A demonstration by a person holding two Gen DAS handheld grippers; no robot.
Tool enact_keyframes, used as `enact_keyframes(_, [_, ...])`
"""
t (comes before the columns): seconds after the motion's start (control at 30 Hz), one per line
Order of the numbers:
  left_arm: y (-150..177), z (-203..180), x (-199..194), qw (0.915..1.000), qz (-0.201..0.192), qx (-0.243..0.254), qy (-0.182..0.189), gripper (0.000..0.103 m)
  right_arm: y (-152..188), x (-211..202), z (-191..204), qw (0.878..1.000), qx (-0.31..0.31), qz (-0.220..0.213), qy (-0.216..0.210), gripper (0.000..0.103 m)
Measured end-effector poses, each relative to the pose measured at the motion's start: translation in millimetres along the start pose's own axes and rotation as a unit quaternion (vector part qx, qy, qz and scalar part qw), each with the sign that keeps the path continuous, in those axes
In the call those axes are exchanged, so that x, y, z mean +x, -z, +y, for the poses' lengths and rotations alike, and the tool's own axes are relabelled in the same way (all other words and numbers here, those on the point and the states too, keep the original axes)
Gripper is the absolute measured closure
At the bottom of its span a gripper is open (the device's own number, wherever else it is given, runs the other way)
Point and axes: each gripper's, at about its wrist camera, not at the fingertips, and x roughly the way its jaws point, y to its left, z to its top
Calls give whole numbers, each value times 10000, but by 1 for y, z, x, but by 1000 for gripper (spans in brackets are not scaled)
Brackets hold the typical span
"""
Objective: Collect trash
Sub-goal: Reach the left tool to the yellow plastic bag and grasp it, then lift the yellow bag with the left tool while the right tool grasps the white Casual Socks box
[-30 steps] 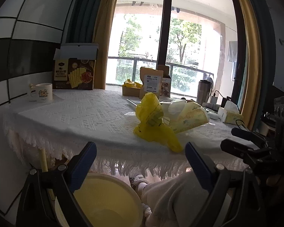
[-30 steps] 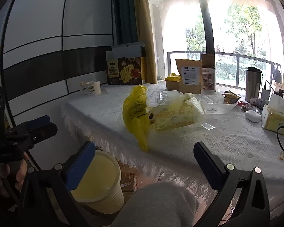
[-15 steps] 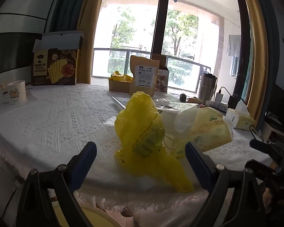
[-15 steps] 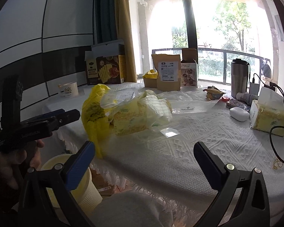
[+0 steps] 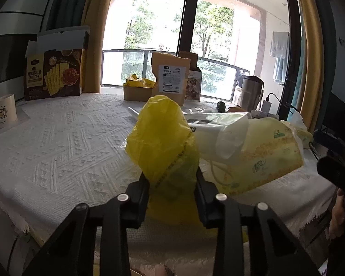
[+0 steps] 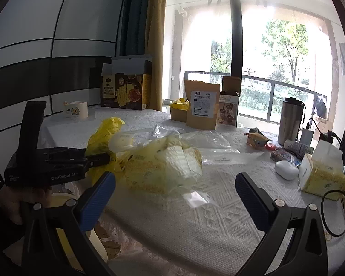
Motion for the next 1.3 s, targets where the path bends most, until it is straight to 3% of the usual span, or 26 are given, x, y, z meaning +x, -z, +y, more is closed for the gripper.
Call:
enact_keyframes(0.13, [1,6,-1,10000,-41,-61,-19,83,-17,7,16,9998,-42,-163,-101,0])
enact_keyframes(0.33, [3,27,-13,9994,-148,-273,-132,86,-39,26,47,9988,-354,-201,-254,0])
enact_keyframes(0.53, [5,49,-27,9980,-196,-505,-335,86,-52,63,87,9977,-461,57,-484,0])
enact_keyframes(0.83, [5,82,-56,9937,-354,-773,-736,86,-31,130,127,9930,-654,674,-721,1])
enact_keyframes(0.9, [6,86,-64,9928,-397,-792,-811,86,-26,138,130,9917,-616,826,-773,7])
enact_keyframes(1.0, [7,89,-76,9922,-427,-754,-897,86,-18,143,130,9893,-500,1034,-900,29])
enact_keyframes(1.3, [16,84,-110,9921,-434,-609,-1006,86,-3,161,138,9825,-748,1525,-758,33])
